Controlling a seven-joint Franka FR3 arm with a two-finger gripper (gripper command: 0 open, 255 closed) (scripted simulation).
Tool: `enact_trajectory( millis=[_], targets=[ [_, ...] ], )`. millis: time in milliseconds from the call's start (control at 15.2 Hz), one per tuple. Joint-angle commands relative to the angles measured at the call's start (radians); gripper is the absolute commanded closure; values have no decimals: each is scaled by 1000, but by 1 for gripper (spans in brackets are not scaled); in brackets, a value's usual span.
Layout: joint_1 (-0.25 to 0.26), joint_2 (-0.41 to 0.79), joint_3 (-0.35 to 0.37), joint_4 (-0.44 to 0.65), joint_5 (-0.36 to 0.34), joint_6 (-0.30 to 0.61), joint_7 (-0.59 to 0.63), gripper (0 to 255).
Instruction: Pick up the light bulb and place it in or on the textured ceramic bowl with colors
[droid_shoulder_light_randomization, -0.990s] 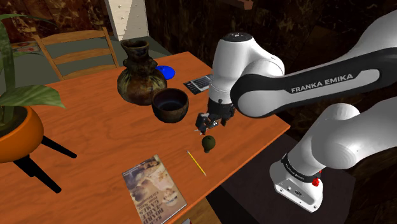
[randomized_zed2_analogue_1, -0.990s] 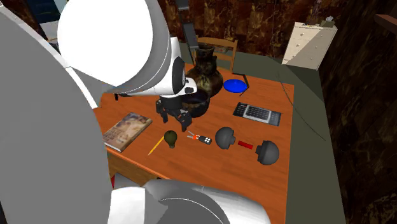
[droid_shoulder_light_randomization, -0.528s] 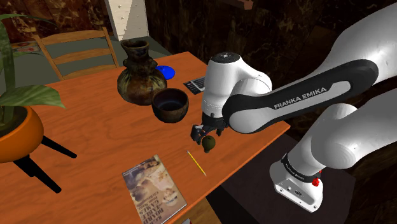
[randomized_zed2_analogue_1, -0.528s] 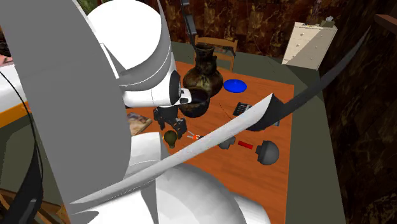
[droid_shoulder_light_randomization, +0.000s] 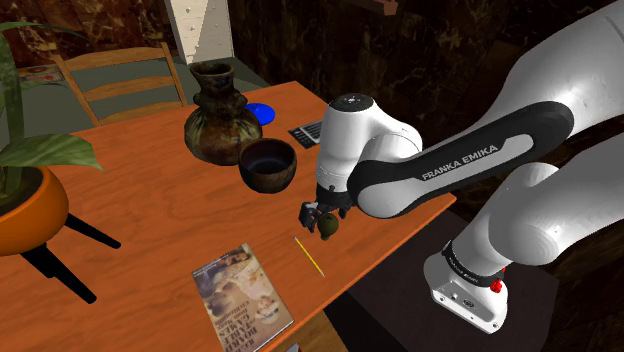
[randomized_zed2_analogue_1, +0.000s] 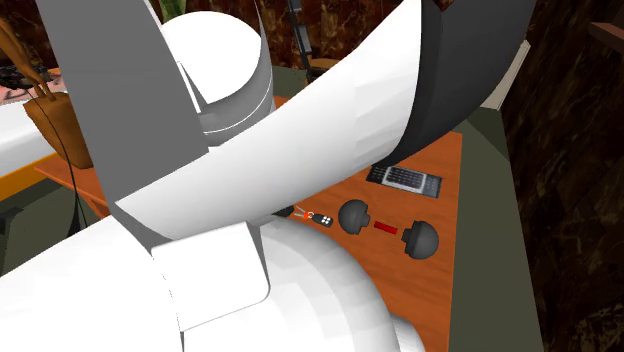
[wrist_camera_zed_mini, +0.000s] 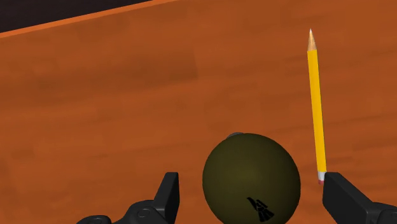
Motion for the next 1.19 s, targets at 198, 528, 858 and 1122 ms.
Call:
enact_trajectory(
  millis=[198, 528, 858, 1122],
  targets=[
    [0, 0, 0, 0, 0, 0, 0, 255],
    [0, 0, 0, 0, 0, 0, 0, 255],
    [5, -27, -10, 10, 5, -36, -5, 255],
    [13, -78, -29, 33, 10, -109, -13, 255]
  ],
)
